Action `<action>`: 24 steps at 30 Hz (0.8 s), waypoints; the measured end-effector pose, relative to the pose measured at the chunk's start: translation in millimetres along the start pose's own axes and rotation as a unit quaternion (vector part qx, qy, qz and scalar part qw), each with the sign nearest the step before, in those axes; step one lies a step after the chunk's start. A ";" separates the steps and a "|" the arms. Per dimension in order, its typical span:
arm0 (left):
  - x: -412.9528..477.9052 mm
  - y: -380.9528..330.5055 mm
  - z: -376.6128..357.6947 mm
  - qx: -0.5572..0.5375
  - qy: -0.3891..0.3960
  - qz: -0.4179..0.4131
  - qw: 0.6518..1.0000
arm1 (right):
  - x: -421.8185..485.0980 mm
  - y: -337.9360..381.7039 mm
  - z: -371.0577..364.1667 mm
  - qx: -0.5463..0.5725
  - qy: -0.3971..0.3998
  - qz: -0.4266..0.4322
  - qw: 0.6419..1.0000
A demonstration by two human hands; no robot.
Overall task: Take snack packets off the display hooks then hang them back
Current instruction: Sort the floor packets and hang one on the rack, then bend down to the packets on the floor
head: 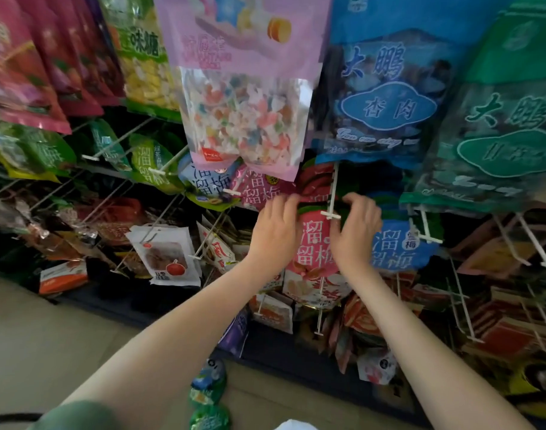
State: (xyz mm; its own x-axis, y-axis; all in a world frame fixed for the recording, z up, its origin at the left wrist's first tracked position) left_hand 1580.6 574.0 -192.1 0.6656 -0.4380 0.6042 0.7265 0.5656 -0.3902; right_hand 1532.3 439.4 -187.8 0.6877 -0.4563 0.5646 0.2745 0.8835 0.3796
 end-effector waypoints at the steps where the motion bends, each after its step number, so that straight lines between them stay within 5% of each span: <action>1: -6.2 -10.0 -1.8 0.026 -0.014 -0.075 0.997 | -9.9 0.6 0.3 -0.034 -0.034 0.022 0.999; 3: -21.2 -21.8 -12.2 0.058 0.000 -0.179 0.982 | -30.9 0.2 -6.7 -0.091 -0.063 0.054 0.992; 6: -32.3 -8.5 -33.9 0.073 0.074 -0.186 0.977 | -53.1 0.1 -35.4 -0.159 -0.015 0.090 0.983; 12: -50.6 33.8 -38.5 0.032 0.096 -0.102 0.990 | -60.5 5.8 -60.9 -0.159 0.043 0.046 0.985; 17: -135.3 117.1 -37.6 -0.030 0.124 0.006 0.992 | -109.7 37.1 -68.6 -0.052 0.040 0.056 0.996; 21: -254.4 231.4 -39.0 -0.039 0.169 0.121 0.977 | -211.8 105.7 -141.4 -0.069 0.133 0.179 0.972; 24: -359.1 318.3 -40.6 -0.034 0.194 0.186 0.962 | -305.7 118.9 -245.1 -0.101 0.282 0.172 0.938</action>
State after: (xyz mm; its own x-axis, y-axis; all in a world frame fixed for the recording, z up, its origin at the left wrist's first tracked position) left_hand 1579.8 883.1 -561.5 0.8863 -0.4491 0.1131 0.4254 0.6930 -0.5820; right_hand 1519.3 709.9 -494.8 0.9898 -0.0620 0.1283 0.0535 0.9962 0.0683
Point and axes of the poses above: each hand's wrist, its own x-axis towards the middle knuckle, its own z-axis out of the back of the hand, y = z × x, the point moved 9 cm from there along x, towards the middle knuckle, and after that the axes turned 14 degrees about -x, right-handed, at the moved point
